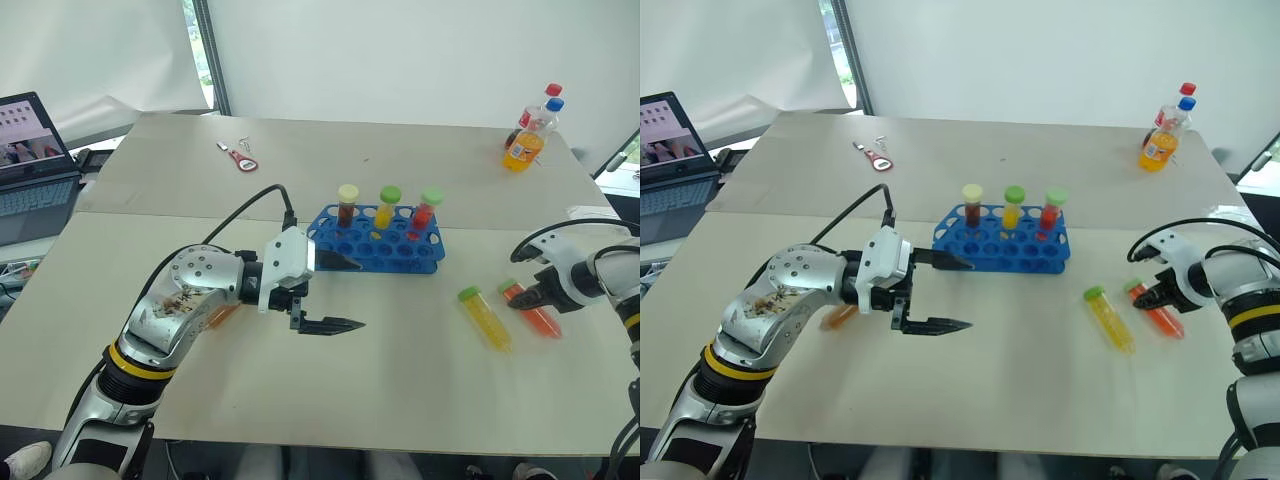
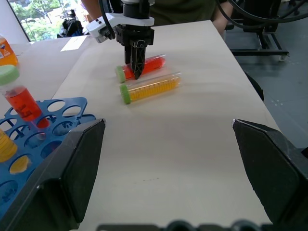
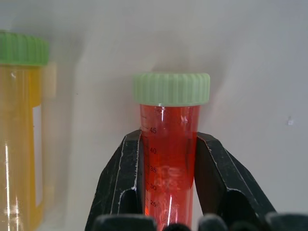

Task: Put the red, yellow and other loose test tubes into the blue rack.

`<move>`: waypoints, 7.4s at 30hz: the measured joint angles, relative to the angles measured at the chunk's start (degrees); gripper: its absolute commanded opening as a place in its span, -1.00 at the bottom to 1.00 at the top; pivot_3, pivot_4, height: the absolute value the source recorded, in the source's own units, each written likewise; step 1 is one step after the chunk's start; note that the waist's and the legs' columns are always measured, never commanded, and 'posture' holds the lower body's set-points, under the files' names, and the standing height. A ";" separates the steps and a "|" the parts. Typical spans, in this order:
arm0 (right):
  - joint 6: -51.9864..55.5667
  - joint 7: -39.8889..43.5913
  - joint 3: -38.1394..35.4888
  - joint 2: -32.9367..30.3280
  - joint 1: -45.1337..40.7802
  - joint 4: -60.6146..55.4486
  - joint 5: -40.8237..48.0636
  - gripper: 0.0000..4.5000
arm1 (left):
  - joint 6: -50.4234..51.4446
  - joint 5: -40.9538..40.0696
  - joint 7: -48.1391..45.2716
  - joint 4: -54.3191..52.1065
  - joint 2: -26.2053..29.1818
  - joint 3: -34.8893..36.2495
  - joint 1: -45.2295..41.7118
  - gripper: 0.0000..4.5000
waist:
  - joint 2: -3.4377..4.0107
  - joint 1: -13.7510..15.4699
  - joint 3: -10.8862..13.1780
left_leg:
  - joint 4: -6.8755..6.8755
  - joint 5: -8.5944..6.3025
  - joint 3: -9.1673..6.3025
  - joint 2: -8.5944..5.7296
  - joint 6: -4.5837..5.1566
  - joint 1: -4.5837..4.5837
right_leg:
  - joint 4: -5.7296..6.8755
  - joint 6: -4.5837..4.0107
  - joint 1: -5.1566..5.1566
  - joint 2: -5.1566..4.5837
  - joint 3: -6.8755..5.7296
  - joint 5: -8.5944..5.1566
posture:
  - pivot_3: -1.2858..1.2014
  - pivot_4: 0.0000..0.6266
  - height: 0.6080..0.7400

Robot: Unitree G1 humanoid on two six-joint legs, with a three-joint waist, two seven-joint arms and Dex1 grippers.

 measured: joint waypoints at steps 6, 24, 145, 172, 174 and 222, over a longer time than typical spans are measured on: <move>1.93 -3.19 -17.41 -3.52 11.27 -22.70 6.82 -0.55 | -0.64 -1.20 1.65 2.71 -0.20 4.41 1.54 1.00 | 0.29 0.24 0.02 | -0.01 -0.01 -0.33 0.00 0.02 -0.16 | 0.08 0.00 -0.16 0.00 0.00 0.00 | 0.03 -0.52 0.73; -27.41 -38.81 -32.98 39.65 24.86 -48.07 9.62 -0.55 | -0.68 -6.17 -0.88 5.81 -0.42 8.67 1.61 1.00 | 0.28 -0.23 0.02 | 0.00 0.11 -0.40 -0.27 -0.03 -0.10 | 0.40 0.04 -0.11 -0.09 -0.06 0.02 | 0.03 -0.52 0.73; 18.19 -15.27 -13.31 -6.12 15.96 -46.60 29.33 -0.56 | -4.29 0.54 -2.02 2.03 3.29 3.21 4.03 1.00 | 0.36 -0.09 0.11 | -0.11 0.21 -1.40 -0.53 0.26 -0.43 | -0.12 0.05 -0.07 -0.03 -0.13 0.03 | 0.03 -0.52 0.73; -40.79 -53.48 -18.32 48.81 24.69 -39.27 6.19 -0.56 | -2.88 -1.64 2.10 7.32 3.21 10.07 2.35 1.00 | 0.32 -0.53 0.17 | -0.07 0.37 -1.64 -0.67 -0.01 -0.31 | 0.54 0.04 -0.16 -0.07 -0.27 0.03 | 0.03 -0.52 0.73; -42.07 -53.59 -18.19 48.90 24.64 -37.69 5.46 -0.56 | -2.73 -1.64 2.30 7.07 3.20 9.98 2.34 1.00 | 0.32 -0.64 0.17 | -0.08 0.37 -1.65 -0.67 -0.01 -0.31 | 0.54 0.03 -0.16 -0.06 -0.27 0.03 | 0.03 -0.52 0.73; -41.83 -53.48 -17.17 46.56 36.91 -46.23 4.10 0.98 | 1.70 2.32 5.98 7.56 10.92 9.85 1.67 1.00 | 0.36 -1.82 0.21 | -0.15 0.38 -1.73 -0.67 -0.03 -0.36 | 0.58 0.03 -0.15 -0.07 -0.30 0.03 | 0.03 -0.52 0.73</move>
